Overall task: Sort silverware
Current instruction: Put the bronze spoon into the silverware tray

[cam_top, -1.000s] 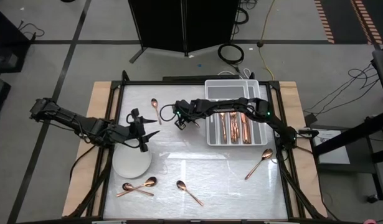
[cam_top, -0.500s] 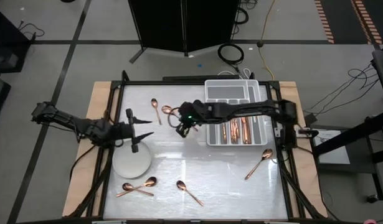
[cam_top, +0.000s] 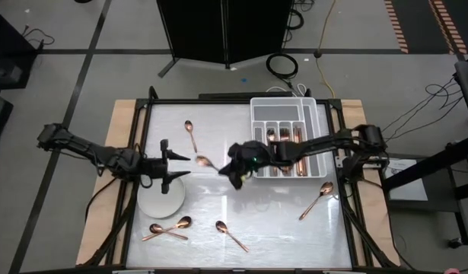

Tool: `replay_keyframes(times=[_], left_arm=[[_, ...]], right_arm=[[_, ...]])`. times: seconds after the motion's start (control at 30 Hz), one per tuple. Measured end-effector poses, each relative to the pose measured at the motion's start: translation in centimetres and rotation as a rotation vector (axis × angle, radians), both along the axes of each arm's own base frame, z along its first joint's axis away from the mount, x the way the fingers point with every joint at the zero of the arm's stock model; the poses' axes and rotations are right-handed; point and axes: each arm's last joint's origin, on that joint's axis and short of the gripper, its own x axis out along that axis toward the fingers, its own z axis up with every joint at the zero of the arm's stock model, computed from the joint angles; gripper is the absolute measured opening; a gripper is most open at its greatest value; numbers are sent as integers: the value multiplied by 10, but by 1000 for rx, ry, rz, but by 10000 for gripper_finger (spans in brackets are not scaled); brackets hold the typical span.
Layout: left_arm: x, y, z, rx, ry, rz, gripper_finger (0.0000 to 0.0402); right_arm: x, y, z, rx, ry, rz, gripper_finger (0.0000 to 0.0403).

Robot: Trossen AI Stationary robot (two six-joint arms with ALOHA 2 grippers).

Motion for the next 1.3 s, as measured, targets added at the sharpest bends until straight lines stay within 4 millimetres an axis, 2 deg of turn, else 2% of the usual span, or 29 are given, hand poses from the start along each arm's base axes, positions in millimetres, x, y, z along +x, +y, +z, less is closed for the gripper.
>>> replay_keyframes(times=[0.3, 0.77, 0.87, 1.07, 1.23, 1.3], left_arm=[[18, -7, -3, 141, -22, -39, 212], [37, -15, -3, 298, -122, -96, 211], [37, -15, -2, 320, -138, -94, 200], [40, -13, 4, 318, -146, -78, 138], [42, -11, 1, 344, -96, -93, 37], [42, -11, -1, 361, -82, -115, 12]], right_arm=[[-2, 43, 4, 9, -33, 55, 2], [-1, 47, 9, 21, -83, 30, 3], [-1, 47, 9, 27, -82, 26, 3], [-1, 48, 9, 34, -81, 25, 4], [-1, 48, 9, 24, -81, 35, 6], [-1, 48, 9, 18, -79, 42, 12]])
